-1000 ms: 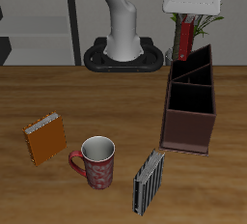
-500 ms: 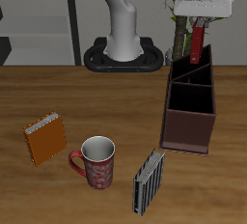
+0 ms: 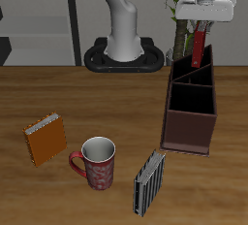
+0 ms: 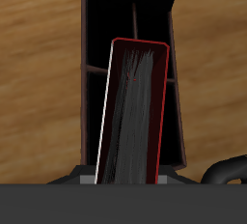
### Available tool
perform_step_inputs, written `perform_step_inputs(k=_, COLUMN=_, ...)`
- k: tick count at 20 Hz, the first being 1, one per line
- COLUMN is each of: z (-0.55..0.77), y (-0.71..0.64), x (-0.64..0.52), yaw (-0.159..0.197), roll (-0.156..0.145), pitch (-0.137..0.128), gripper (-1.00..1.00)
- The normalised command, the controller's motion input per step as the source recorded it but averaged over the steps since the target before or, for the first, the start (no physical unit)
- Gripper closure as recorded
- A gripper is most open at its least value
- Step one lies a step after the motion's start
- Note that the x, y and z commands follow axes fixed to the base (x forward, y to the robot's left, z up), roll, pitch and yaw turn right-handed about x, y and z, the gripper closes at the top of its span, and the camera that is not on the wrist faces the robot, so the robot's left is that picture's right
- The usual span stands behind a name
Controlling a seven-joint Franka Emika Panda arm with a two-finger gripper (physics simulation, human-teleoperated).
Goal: Place the red book into the left desk caddy's left compartment
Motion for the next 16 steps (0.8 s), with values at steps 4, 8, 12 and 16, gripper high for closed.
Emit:
perform_step_inputs(k=4, z=-0.13, y=-0.05, x=0.10, yaw=0.001, roll=-0.005, pitch=0.019, gripper=1.00)
perform_step_inputs(k=8, z=-0.17, y=0.01, x=0.05, yaw=0.014, roll=0.003, pitch=0.005, gripper=1.00)
perform_step_inputs(k=12, z=-0.21, y=0.02, x=0.04, yaw=0.002, roll=0.011, pitch=0.034, gripper=1.00)
perform_step_inputs(k=16, z=-0.23, y=0.01, x=0.03, yaw=0.005, roll=0.007, pitch=0.017, gripper=1.00)
